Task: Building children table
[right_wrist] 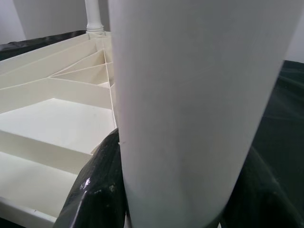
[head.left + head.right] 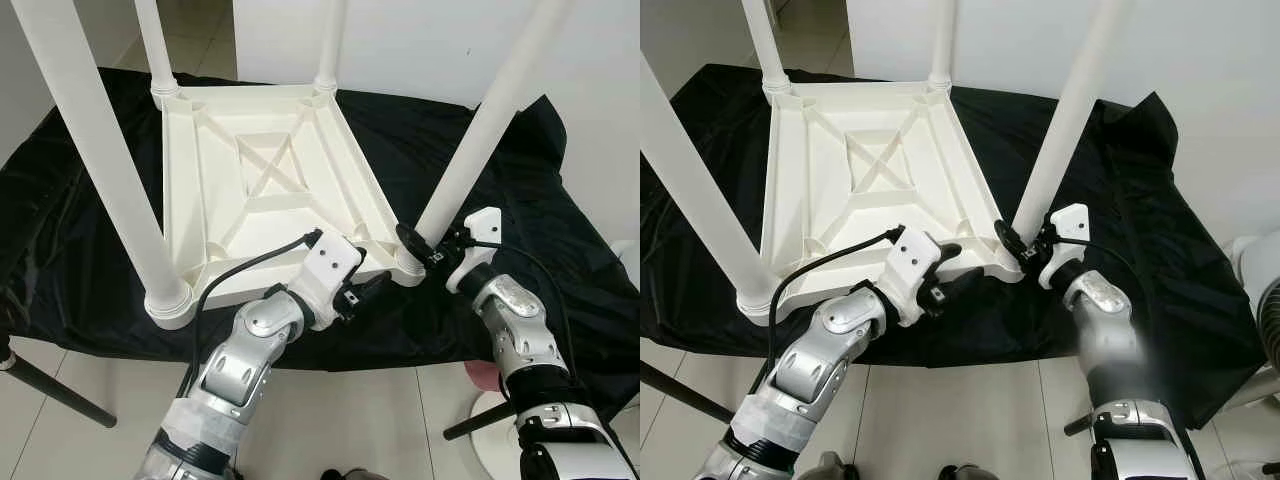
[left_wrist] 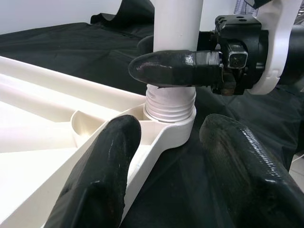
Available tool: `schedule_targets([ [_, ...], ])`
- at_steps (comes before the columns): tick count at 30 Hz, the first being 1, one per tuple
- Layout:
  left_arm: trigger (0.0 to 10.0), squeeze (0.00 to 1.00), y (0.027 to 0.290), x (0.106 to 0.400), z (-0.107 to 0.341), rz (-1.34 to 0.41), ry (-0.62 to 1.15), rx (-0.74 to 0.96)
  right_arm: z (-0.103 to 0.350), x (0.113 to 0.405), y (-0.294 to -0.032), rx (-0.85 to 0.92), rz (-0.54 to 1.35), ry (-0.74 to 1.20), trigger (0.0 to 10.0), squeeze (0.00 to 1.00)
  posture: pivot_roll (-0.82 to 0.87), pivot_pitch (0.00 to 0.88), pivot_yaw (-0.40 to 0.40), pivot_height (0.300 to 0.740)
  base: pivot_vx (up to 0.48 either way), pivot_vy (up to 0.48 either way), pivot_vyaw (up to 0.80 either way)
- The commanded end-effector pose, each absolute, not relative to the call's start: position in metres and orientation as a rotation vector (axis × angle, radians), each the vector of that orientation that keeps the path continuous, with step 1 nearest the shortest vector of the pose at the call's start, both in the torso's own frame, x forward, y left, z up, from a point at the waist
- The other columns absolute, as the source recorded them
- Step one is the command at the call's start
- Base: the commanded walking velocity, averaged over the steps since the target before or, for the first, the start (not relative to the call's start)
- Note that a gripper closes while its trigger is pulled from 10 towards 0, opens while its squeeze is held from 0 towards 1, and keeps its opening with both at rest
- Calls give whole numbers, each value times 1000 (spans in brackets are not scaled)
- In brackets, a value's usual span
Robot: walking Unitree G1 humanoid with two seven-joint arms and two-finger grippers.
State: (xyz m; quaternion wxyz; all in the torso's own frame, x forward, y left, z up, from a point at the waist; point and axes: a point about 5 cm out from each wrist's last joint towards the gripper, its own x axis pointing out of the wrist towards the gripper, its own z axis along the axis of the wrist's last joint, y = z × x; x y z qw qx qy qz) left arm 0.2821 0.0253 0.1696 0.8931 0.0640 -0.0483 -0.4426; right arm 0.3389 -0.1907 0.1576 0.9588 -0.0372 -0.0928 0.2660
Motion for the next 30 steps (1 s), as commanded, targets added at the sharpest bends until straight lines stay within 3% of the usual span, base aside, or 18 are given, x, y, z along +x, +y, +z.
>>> schedule_targets([
  [1, 10000, 0, 21, 282, 169, -906, -102, 140, 152, 335, -192, -64, 542, -183, 0, 0, -10, 76, -88, 740, 0, 0, 0],
  [4, 10000, 0, 21, 281, 169, -910, -102, 144, 150, 334, -192, -58, 539, -184, 0, 0, -10, 77, -86, 740, 0, 0, 0],
  [5, 10000, 0, 22, 281, 169, -912, -101, 144, 149, 333, -192, -42, 537, -179, 3804, 0, -12, 82, -82, 740, 0, 0, 0],
  [6, 10000, 0, 23, 282, 168, -911, -97, 147, 149, 332, -190, -27, 537, -184, 10000, 0, -17, 88, -75, 740, 0, 0, 0],
  [21, 10000, 0, 26, 283, 164, -918, -74, 155, 147, 330, -176, 5, 384, -143, 10000, 0, -52, 113, -51, 740, 0, 0, 0],
  [25, 10000, 0, 27, 287, 162, -896, -66, 141, 145, 322, -168, 58, 166, -122, 10000, 0, -69, 125, -60, 740, 0, 0, 0],
  [30, 10000, 0, 28, 288, 161, -877, -62, 127, 145, 313, -160, 100, 70, -125, 10000, 0, -69, 124, -65, 740, 0, 0, 0],
])
